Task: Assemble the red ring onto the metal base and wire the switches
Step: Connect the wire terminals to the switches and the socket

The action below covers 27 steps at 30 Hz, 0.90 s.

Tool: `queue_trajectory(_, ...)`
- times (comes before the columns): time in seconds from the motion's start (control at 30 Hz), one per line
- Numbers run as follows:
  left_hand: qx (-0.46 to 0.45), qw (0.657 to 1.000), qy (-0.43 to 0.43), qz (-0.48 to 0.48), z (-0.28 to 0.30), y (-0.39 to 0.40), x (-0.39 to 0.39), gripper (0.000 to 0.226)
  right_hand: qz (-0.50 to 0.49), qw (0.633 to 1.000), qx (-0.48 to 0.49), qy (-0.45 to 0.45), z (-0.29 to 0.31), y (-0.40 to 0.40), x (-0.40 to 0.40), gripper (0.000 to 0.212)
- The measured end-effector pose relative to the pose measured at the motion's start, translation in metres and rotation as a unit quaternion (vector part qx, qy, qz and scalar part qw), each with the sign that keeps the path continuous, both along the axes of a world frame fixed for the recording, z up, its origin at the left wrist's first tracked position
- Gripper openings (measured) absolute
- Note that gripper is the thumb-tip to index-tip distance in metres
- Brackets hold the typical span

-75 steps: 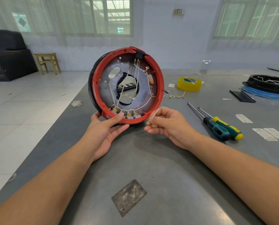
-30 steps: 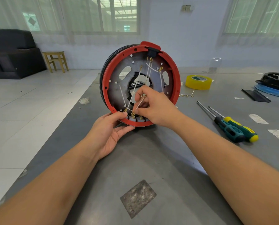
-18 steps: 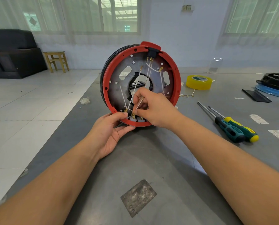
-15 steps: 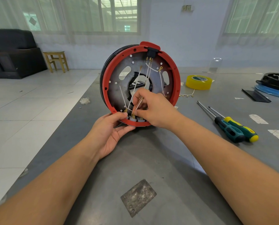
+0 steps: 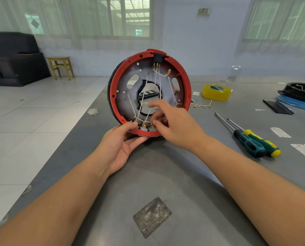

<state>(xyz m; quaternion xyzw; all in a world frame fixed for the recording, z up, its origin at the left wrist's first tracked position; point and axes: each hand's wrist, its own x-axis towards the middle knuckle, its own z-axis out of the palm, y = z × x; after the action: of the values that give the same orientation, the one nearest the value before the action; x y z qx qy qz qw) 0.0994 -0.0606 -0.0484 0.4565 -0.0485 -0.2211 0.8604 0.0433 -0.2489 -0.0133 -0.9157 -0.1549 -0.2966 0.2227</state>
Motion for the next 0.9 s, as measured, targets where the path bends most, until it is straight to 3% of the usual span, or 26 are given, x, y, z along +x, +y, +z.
queue_trajectory(0.1,-0.016,1.0,0.015,0.022,0.001,-0.001,-0.001,0.014,-0.031,0.988,-0.051,-0.143,-0.011,-0.013,-0.006,0.029)
queue_trajectory(0.2,-0.023,0.999,0.027,0.037,0.002,-0.001,-0.001,0.011,-0.114,0.976,0.059,-0.173,-0.026,-0.021,-0.011,0.023)
queue_trajectory(0.33,-0.032,0.998,0.037,0.042,0.002,0.0,-0.003,0.009,-0.201,0.91,0.362,-0.002,-0.028,-0.017,-0.009,0.048)
queue_trajectory(0.4,-0.037,0.998,0.036,0.042,0.003,0.0,-0.004,0.009,-0.132,0.842,0.512,0.109,-0.024,-0.011,-0.005,0.065)
queue_trajectory(0.47,-0.032,0.998,0.031,0.039,0.004,0.001,-0.005,0.008,-0.046,0.765,0.614,0.189,-0.022,-0.002,-0.002,0.067)
queue_trajectory(0.53,-0.029,0.999,0.024,0.038,0.004,0.001,-0.006,0.011,0.004,0.732,0.648,0.209,-0.023,0.005,0.001,0.054)
queue_trajectory(0.63,-0.025,0.999,0.017,0.04,0.004,0.001,-0.008,0.023,0.015,0.724,0.664,0.185,-0.024,0.006,0.001,0.042)
queue_trajectory(0.73,0.006,1.0,0.0,0.009,0.007,-0.003,-0.013,0.037,0.031,0.703,0.689,0.171,-0.024,0.003,0.0,0.036)
queue_trajectory(0.9,0.04,0.999,0.004,-0.031,0.012,-0.007,-0.022,0.054,0.049,0.704,0.689,0.168,-0.025,0.003,-0.002,0.037)
